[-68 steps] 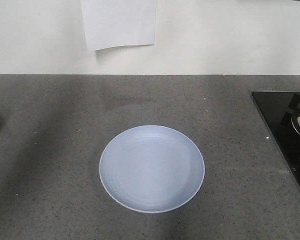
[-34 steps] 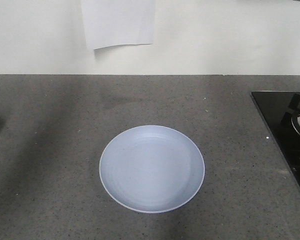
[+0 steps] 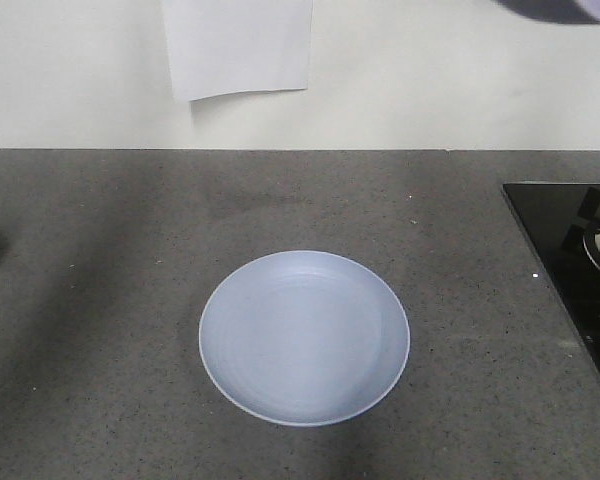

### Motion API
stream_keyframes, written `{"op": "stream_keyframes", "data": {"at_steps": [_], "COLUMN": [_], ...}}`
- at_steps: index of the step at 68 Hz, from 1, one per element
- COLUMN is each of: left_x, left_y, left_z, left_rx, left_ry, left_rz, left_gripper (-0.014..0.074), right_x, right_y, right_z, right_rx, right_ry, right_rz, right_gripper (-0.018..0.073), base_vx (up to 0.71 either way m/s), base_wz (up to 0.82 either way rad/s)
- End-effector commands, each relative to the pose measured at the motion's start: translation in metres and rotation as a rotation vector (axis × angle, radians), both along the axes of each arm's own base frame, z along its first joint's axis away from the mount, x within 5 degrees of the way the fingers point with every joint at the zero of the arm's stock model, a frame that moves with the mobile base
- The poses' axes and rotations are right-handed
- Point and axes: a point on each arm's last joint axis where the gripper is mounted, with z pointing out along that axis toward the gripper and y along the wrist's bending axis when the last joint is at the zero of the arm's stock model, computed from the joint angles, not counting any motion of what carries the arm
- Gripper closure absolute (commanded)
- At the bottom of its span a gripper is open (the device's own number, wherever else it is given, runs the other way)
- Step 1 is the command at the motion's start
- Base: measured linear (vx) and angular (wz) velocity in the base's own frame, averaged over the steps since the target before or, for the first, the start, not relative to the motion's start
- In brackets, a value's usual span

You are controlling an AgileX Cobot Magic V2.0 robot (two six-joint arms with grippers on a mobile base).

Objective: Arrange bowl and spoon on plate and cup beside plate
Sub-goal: 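Lower the lavender bowl with the right gripper onto the plate, then open the right gripper and lift it away from the bowl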

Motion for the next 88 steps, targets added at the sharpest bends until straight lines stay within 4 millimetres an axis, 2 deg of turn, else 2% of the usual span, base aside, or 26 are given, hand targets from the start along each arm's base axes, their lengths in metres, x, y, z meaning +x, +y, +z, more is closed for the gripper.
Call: {"op": "stream_keyframes", "data": {"at_steps": [1,8,13,27,37,46,56,66,88], "left_x": [-0.002,-0.002,-0.002,-0.002,-0.002,-0.002,-0.002,-0.002,-0.002], "left_y": [0.000,0.000,0.000,0.000,0.000,0.000,0.000,0.000,0.000], "left_z": [0.014,0.014,0.014,0.014,0.014,0.014,0.014,0.014,0.014], "left_rx": [-0.008,-0.008,-0.008,-0.008,-0.008,-0.008,-0.008,-0.008,-0.008], "left_ry": [-0.094,-0.094,-0.094,-0.094,-0.094,-0.094,-0.094,-0.094,-0.094], "left_rz": [-0.021,-0.021,-0.021,-0.021,-0.021,-0.021,-0.021,-0.021,-0.021], "left_gripper": [0.0602,0.0602,0.0602,0.0602,0.0602,0.0602,0.0602,0.0602,0.0602], "right_x": [0.016,0.039,0.057,0.087,0.106,0.117,0.124,0.125,0.127], "right_y": [0.025,0.052,0.074,0.117,0.130,0.133,0.135,0.134,0.132], "right_z": [-0.006,-0.034,-0.062,-0.133,-0.174,-0.201,-0.221,-0.226,-0.227], "right_rx": [0.018,-0.072,-0.166,-0.394,-0.541,-0.606,-0.643,-0.656,-0.678], "right_ry": [0.013,0.092,0.163,0.330,0.408,0.470,0.518,0.529,0.521], "right_rz": [0.099,0.169,0.218,0.311,0.279,0.259,0.274,0.278,0.245], "right_gripper": [0.0564,0.0564,0.0564,0.0561,0.0557,0.0551,0.0539,0.0485,0.0211], "base_vx": [0.00,0.00,0.00,0.00,0.00,0.00,0.00,0.00,0.00], "base_wz": [0.00,0.00,0.00,0.00,0.00,0.00,0.00,0.00,0.00]}}
